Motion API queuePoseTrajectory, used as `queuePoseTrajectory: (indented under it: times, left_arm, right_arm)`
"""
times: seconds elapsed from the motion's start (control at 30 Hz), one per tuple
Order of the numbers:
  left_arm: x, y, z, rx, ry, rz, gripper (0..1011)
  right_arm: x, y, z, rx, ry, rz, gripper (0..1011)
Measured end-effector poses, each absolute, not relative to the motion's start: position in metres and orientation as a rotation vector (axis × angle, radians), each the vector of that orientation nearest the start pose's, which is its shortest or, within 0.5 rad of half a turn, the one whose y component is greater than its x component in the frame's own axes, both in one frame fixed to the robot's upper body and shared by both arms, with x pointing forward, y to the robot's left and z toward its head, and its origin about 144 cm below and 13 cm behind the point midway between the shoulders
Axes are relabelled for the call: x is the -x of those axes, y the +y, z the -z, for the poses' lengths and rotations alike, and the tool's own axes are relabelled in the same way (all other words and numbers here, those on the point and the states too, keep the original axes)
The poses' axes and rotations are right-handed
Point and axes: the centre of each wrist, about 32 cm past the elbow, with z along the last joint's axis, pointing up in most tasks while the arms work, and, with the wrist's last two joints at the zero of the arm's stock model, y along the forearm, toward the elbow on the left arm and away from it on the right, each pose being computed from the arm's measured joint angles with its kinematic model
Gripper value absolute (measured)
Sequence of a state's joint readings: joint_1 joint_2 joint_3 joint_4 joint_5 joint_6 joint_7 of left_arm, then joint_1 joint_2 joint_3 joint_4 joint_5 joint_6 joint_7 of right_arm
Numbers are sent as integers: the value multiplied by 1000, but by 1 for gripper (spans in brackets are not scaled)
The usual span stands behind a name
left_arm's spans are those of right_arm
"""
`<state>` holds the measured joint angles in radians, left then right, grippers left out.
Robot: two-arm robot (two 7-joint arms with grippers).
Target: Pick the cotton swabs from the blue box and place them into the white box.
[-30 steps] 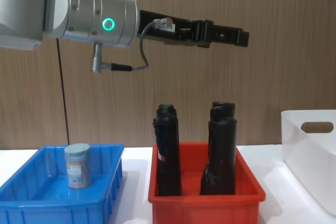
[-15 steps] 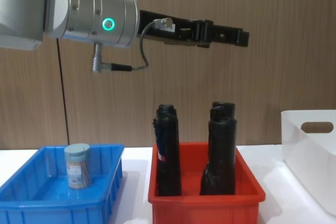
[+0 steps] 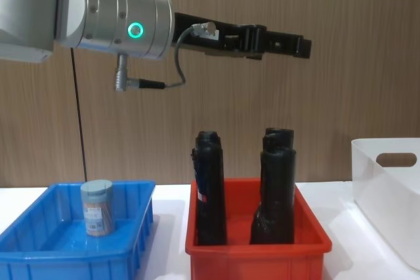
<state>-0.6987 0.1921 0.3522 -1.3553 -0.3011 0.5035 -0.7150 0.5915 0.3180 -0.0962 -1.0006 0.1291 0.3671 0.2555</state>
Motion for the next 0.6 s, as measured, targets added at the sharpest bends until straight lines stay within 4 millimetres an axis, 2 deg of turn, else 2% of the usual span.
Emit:
queuePoseTrajectory:
  times: [0.6]
  left_arm:
    - [-607,189,-1337,-138,47,-578,1004]
  right_arm:
    - [-607,-350,-1213,375,185,1426,1001]
